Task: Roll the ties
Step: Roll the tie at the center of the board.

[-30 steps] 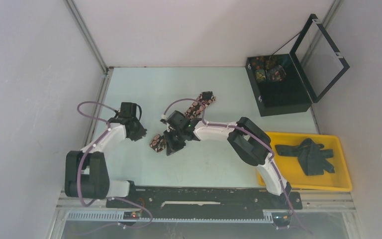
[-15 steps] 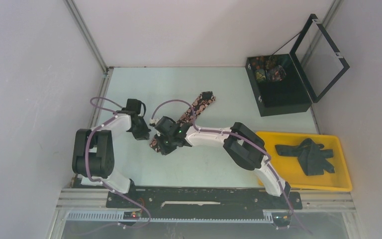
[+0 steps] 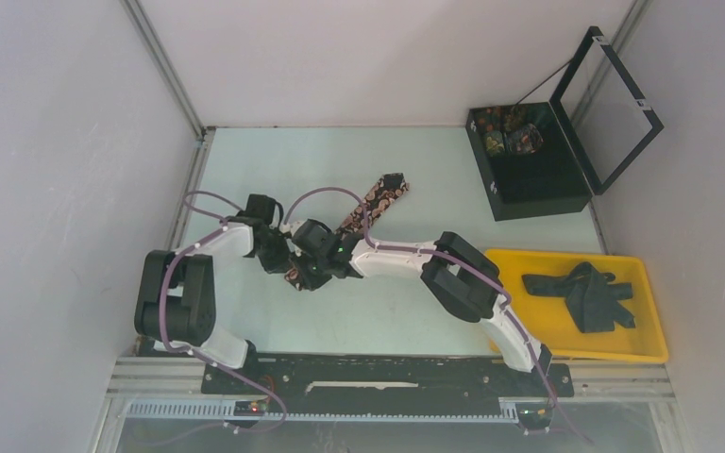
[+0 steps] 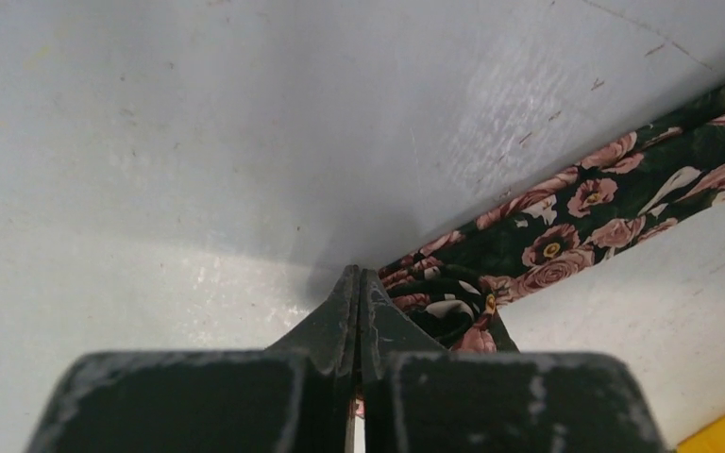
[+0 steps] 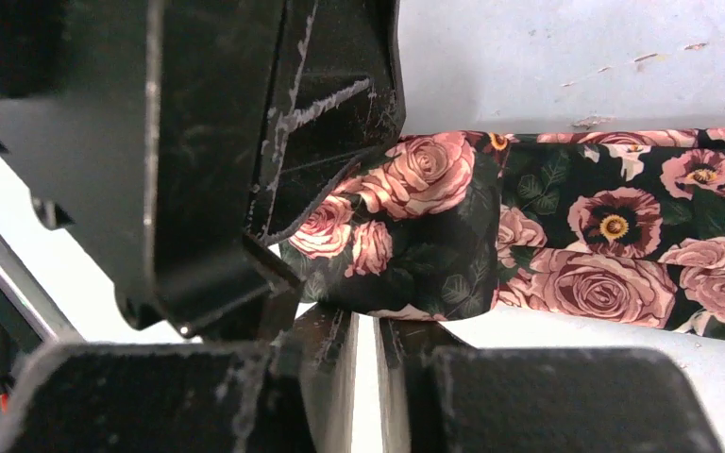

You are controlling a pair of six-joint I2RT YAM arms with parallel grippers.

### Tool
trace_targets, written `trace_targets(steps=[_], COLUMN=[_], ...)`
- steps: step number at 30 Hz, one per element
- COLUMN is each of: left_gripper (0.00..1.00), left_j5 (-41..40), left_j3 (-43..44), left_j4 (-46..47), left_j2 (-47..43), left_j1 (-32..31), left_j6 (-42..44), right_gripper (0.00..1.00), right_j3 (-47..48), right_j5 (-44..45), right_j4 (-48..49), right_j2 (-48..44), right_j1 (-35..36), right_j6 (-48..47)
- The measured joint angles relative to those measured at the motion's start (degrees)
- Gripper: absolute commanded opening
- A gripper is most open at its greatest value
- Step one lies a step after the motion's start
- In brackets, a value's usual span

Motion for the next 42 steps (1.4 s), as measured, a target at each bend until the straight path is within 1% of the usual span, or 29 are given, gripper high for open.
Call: trace_targets(steps=[11, 14, 19, 21, 24, 30, 33, 37, 42], left_gripper=[0.0, 0.0, 0.03, 0.06, 0.15, 0.27, 0.32, 0.41, 0.43], left_j5=[1.9, 1.9, 1.1, 0.0, -2.2, -6.8, -8.9, -11.0, -12.5], left_j3=[-2.7, -2.7, -2.2, -1.9, -0.7, 0.6, 0.6, 0.3, -2.5], left_j4=[2.7, 2.7, 0.8, -0.9, -3.5, -6.5, -7.9, -9.1, -10.6], left_j2=[-1.9, -1.9, -1.9, -1.9, -1.9, -3.8, -7.8, -14.1, -23.2], left_j1=[0.1, 0.1, -0.5, -0.8, -0.9, -0.4, 0.2, 0.7, 0.7], left_j6=[-2.1, -2.1, -2.1, -2.0, -1.9, -1.5, -1.5, -1.9, -2.7], right_gripper=[0.15, 0.16, 0.17, 0.17, 0.17, 0.18, 0.18, 0.18, 0.17], right_j3=[-3.3, -4.7, -8.0, -9.7, -11.3, -11.8, -11.0, -7.2, 0.6], right_j5=[-1.5, -1.8, -1.4, -1.3, -1.6, -6.4, -9.0, -12.2, -14.9], right_j4=[5.7, 7.3, 7.1, 6.2, 4.6, 3.8, 3.7, 2.4, 0.7], right_j2=[-0.7, -1.4, -4.0, -5.7, -8.2, -13.9, -14.8, -14.1, -9.8], right_j1=[-0.3, -0.4, -0.4, -0.6, -1.0, -3.2, -4.2, -5.4, -5.3], right_j6=[-1.0, -1.3, -2.6, -3.2, -3.9, -4.0, -3.4, -2.4, -1.9])
